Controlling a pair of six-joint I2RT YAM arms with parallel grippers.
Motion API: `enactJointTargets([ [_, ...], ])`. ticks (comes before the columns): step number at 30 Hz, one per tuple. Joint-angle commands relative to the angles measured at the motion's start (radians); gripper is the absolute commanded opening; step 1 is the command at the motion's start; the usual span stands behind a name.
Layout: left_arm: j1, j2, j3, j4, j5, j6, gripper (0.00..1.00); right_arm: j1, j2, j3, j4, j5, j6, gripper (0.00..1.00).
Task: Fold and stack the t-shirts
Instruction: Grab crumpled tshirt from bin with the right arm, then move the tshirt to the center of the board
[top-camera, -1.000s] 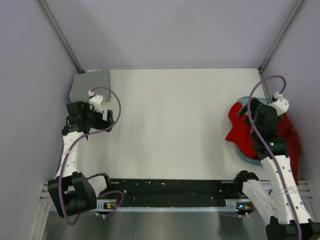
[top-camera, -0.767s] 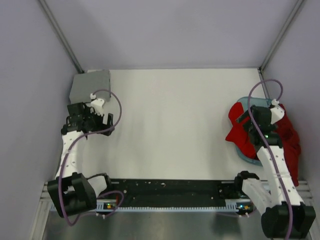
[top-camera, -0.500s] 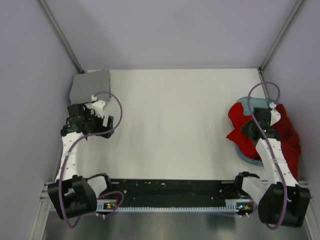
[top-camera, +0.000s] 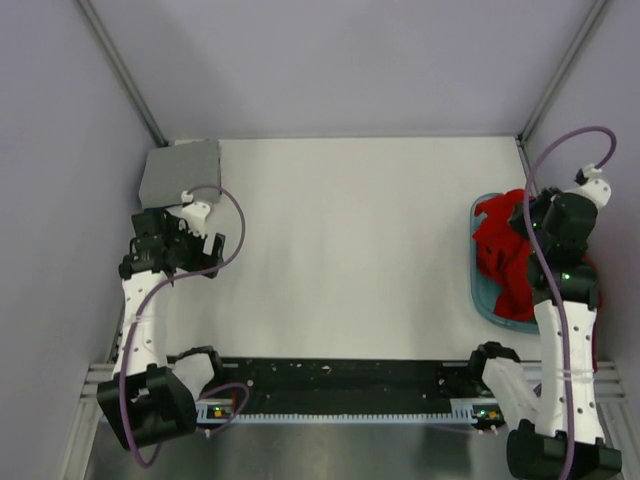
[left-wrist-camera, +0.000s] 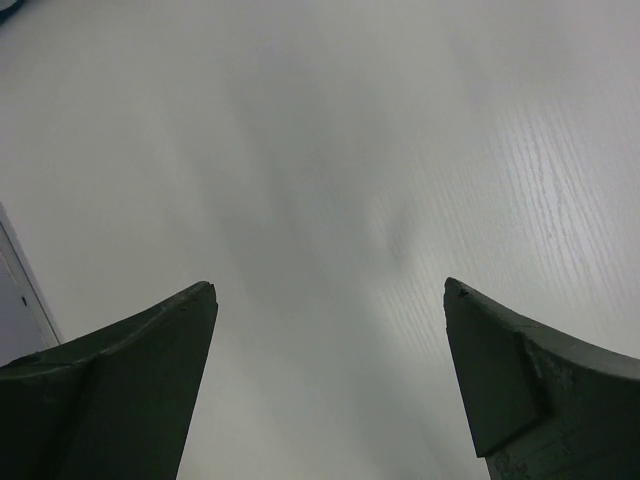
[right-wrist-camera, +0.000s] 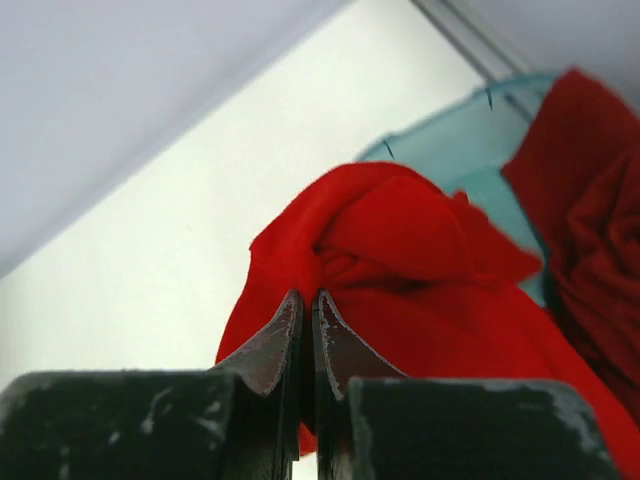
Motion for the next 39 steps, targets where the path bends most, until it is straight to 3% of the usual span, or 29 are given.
enactJointTargets([
  [1, -0.001, -0.029, 0.047, 0.002, -0.001, 0.013, 0.99, -0.010, -0.040, 0.197, 0.051, -0.043, -0.110, 0.00],
  [6, -0.001, -0.040, 0.051, 0.012, -0.018, 0.004, 0.99, -0.010, 0.074, 0.505, 0.175, -0.116, -0.198, 0.00],
  [11, -0.001, -0.056, 0.039, 0.059, -0.082, -0.064, 0.99, 0.034, 0.274, 0.857, 0.362, -0.551, -0.014, 0.00],
  [14, -0.001, -0.061, 0.038, 0.087, -0.129, -0.093, 0.99, 0.248, 0.377, 0.981, 0.441, -0.665, 0.011, 0.00],
  [19, -0.001, -0.052, 0.062, 0.113, -0.225, -0.124, 0.99, 0.615, 0.519, 1.066, 0.411, -0.828, -0.099, 0.00],
  [21, 0.002, -0.046, 0.070, 0.131, -0.277, -0.133, 0.99, 0.709, 0.597, 1.116, 0.354, -0.970, -0.153, 0.00],
  [23, 0.006, -0.040, 0.082, 0.134, -0.315, -0.130, 0.99, 0.752, 0.663, 1.121, 0.357, -1.151, -0.176, 0.00],
  [25, 0.009, -0.040, 0.090, 0.131, -0.320, -0.125, 0.99, 0.760, 0.699, 1.069, 0.304, -1.236, -0.239, 0.00],
  [28, 0.012, -0.049, 0.090, 0.125, -0.323, -0.110, 0.99, 0.757, 0.714, 0.960, 0.054, -1.126, -0.587, 0.00],
  [32, 0.014, -0.061, 0.076, 0.122, -0.337, -0.072, 0.99, 0.754, 0.743, 0.779, -0.146, -1.086, -0.890, 0.00],
  [36, 0.012, -0.070, 0.053, 0.101, -0.271, -0.004, 0.99, 0.729, 0.806, 0.647, -0.246, -1.042, -1.053, 0.00],
  [39, 0.012, -0.081, 0.041, 0.044, -0.150, 0.069, 0.98, 0.691, 0.890, 0.610, -0.243, -0.930, -1.040, 0.24],
])
